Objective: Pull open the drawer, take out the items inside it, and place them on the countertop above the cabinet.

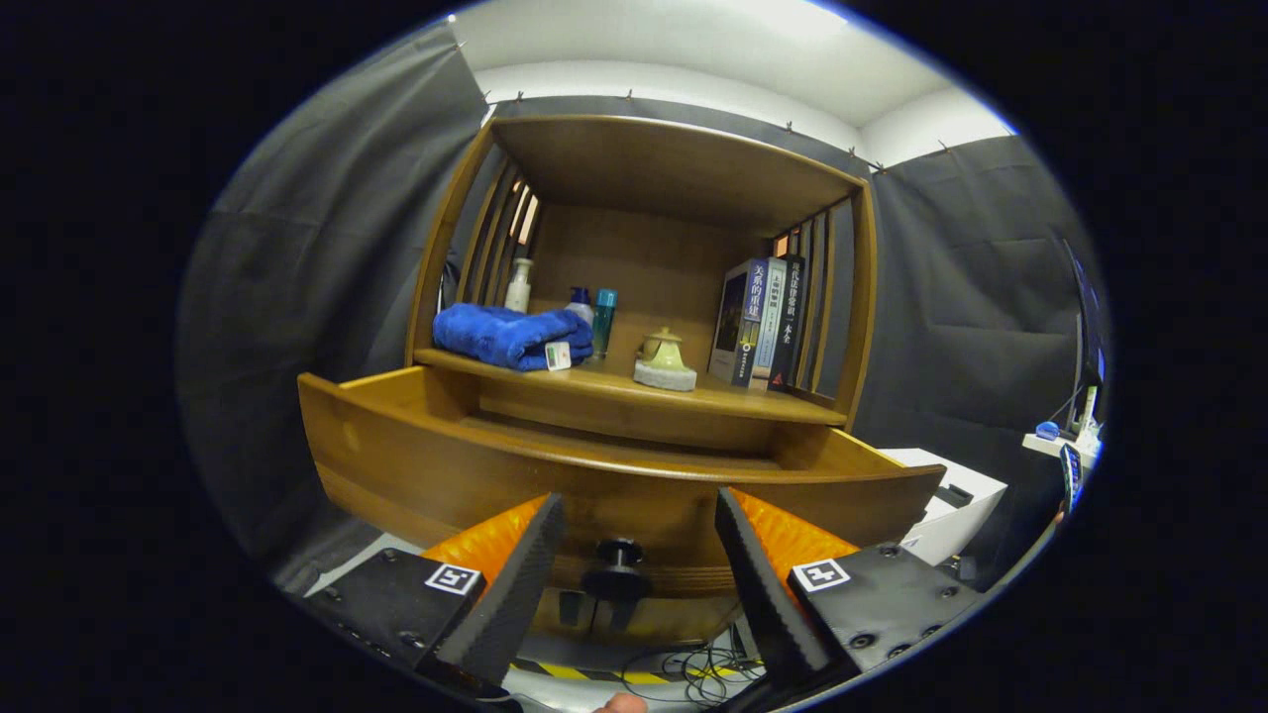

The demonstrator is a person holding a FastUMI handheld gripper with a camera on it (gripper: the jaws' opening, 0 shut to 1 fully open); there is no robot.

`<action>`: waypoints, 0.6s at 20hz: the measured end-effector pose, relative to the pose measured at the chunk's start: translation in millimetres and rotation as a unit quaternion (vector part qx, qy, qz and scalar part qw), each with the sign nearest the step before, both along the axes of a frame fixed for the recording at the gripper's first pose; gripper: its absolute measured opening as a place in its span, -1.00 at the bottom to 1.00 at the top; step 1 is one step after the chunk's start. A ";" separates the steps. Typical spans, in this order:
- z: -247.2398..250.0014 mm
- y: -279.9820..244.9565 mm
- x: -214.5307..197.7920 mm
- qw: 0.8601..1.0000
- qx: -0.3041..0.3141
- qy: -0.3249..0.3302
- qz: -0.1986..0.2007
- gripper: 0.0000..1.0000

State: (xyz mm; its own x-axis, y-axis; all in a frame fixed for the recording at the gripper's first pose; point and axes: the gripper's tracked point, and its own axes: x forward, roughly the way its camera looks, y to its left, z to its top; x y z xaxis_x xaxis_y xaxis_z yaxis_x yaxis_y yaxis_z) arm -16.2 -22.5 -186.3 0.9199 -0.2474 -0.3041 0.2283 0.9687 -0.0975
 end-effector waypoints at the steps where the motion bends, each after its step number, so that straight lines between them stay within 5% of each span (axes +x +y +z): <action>1: -5.7 0.3 0.0 1.000 -0.001 0.006 0.000 0.97; 12: -19.3 -7.9 12.9 1.000 0.031 0.003 -0.006 0.98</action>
State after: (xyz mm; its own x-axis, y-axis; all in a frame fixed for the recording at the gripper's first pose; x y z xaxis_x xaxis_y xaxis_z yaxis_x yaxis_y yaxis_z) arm -3.3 -30.5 -205.6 0.9152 -0.2391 -0.3245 0.2395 0.9701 -0.0394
